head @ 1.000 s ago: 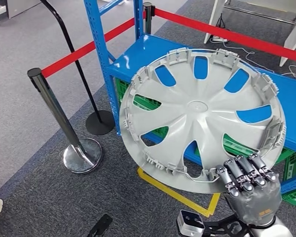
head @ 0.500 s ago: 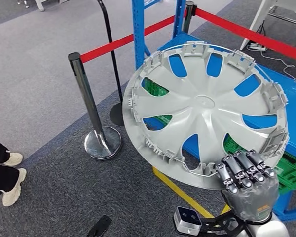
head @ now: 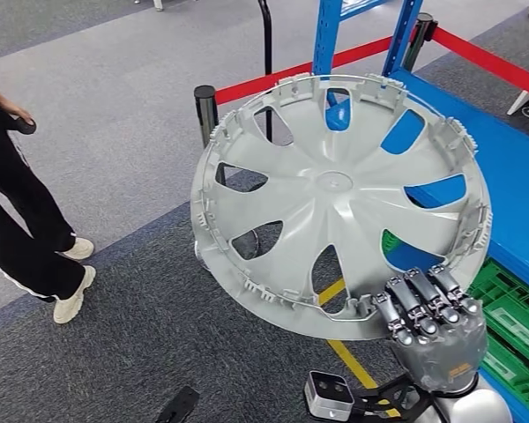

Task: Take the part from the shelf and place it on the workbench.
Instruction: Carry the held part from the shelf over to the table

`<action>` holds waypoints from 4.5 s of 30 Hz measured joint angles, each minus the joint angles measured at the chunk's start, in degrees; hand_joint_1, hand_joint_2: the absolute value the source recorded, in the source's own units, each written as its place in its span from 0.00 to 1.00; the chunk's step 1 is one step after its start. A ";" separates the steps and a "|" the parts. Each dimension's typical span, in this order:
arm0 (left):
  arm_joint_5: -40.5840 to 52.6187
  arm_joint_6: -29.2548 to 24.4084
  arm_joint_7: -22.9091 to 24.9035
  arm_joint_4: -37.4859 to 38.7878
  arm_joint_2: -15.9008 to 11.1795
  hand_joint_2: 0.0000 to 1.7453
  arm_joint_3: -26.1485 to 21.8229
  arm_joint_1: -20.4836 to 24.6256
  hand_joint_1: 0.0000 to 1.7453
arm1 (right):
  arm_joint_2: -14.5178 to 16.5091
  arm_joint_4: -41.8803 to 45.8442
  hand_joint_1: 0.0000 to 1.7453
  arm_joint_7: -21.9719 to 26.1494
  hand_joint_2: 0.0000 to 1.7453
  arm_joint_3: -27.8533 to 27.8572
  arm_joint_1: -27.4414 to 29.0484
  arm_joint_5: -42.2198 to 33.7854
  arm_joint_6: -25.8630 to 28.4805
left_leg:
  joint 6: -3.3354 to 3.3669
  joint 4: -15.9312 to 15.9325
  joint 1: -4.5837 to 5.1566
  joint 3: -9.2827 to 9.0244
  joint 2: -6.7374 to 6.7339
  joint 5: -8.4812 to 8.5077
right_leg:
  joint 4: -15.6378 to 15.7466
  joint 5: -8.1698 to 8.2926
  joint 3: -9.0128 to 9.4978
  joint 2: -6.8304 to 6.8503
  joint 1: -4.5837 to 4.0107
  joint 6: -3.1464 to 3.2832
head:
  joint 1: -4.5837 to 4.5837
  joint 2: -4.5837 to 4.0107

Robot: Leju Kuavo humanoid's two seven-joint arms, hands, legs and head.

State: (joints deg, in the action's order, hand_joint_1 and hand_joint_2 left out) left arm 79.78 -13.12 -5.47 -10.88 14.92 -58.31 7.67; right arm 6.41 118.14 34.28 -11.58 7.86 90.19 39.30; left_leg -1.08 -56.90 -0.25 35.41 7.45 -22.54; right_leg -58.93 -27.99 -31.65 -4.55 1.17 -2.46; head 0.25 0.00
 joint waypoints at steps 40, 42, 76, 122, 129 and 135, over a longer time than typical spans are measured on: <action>-0.52 1.01 1.19 0.00 -0.24 0.00 0.01 -0.59 0.00 | 2.93 -1.03 1.00 1.89 1.00 0.72 -0.19 0.01 0.00 | -1.89 -13.84 -0.58 6.69 -6.91 -5.72 | 1.82 1.54 0.38 7.56 -0.49 1.65 | 0.42 0.00; -0.52 1.10 1.19 0.01 -0.23 0.00 0.01 -0.59 0.00 | 2.94 -1.03 1.00 1.89 1.00 0.77 -0.22 0.01 0.00 | -2.59 -6.80 -1.00 2.82 -9.31 -2.31 | 1.47 1.13 0.46 8.90 -0.53 1.02 | 0.46 0.01; -1.02 3.77 -0.59 0.02 -0.09 0.00 0.42 0.13 0.00 | 4.69 -5.04 1.00 5.53 1.00 1.57 -3.87 0.02 0.00 | -0.05 -0.74 0.92 -0.59 -11.06 -1.37 | -0.42 0.78 -1.11 10.98 -1.40 0.75 | 0.19 0.01; -0.57 3.41 0.10 0.02 0.19 0.00 1.40 0.16 0.00 | 4.83 -7.57 1.00 5.64 1.00 2.72 -5.33 0.01 0.07 | 0.25 -0.51 -0.17 0.57 0.20 0.28 | -0.59 1.31 -1.73 0.00 0.04 -0.37 | -0.54 0.00; -0.69 3.36 0.28 0.02 0.16 0.00 1.40 0.02 0.00 | 4.96 -7.75 1.00 5.63 1.00 2.73 -5.52 0.01 0.06 | -1.14 -14.65 0.14 7.57 -6.42 -6.83 | -0.13 1.68 -1.62 5.32 -0.30 1.64 | 0.36 0.00; -0.93 3.42 0.54 0.02 0.06 0.00 1.40 0.09 0.00 | 4.98 -7.90 1.00 5.63 1.00 2.74 -5.62 0.01 0.07 | 0.30 -2.66 1.06 0.61 -10.83 -0.79 | -0.29 1.18 -1.27 9.39 -1.08 1.29 | 0.39 0.01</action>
State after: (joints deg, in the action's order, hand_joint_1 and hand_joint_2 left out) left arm 78.85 -9.70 -4.94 -10.86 14.98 -56.92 7.76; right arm 11.39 110.24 39.91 -8.84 2.24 90.20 39.36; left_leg -0.78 -59.56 0.81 36.01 -3.38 -23.33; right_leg -59.22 -26.81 -32.92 4.85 0.08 -1.18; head 0.64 0.01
